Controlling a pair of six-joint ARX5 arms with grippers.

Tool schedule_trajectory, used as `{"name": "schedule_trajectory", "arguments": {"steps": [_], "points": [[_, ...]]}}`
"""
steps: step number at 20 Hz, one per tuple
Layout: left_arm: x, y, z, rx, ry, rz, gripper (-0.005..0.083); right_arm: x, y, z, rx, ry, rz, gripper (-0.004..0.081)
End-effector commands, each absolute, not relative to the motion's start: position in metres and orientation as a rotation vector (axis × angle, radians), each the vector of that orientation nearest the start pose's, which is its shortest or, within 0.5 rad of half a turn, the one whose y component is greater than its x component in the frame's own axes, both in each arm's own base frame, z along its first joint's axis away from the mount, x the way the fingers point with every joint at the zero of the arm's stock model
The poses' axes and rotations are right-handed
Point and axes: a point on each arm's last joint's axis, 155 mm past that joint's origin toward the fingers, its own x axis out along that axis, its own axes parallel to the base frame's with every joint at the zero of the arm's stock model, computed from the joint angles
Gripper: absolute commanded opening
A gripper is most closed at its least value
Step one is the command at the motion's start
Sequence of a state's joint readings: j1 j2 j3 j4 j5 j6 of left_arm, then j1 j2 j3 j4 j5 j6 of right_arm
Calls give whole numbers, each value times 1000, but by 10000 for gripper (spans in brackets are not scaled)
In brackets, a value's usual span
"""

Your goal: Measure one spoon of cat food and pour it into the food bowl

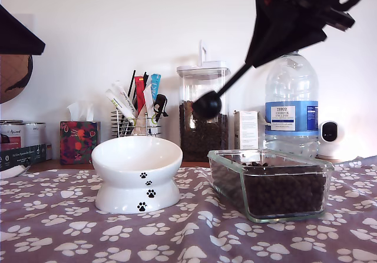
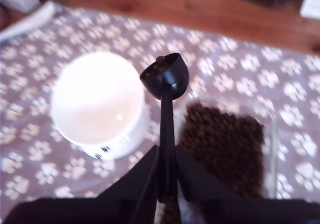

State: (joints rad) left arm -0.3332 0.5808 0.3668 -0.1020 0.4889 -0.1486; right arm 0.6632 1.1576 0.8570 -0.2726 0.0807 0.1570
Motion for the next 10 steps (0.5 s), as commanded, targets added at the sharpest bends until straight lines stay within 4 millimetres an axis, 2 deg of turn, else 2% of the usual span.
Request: {"name": "schedule_trajectory", "arguments": {"steps": [1, 6, 10], "points": [[230, -172, 182, -146, 377, -798, -19, 305, 226, 201, -55, 561, 538, -13], [238, -175, 174, -142, 400, -798, -19, 301, 247, 207, -80, 518, 611, -13], [237, -178, 172, -146, 409, -814, -19, 299, 267, 198, -138, 507, 663, -13]]}}
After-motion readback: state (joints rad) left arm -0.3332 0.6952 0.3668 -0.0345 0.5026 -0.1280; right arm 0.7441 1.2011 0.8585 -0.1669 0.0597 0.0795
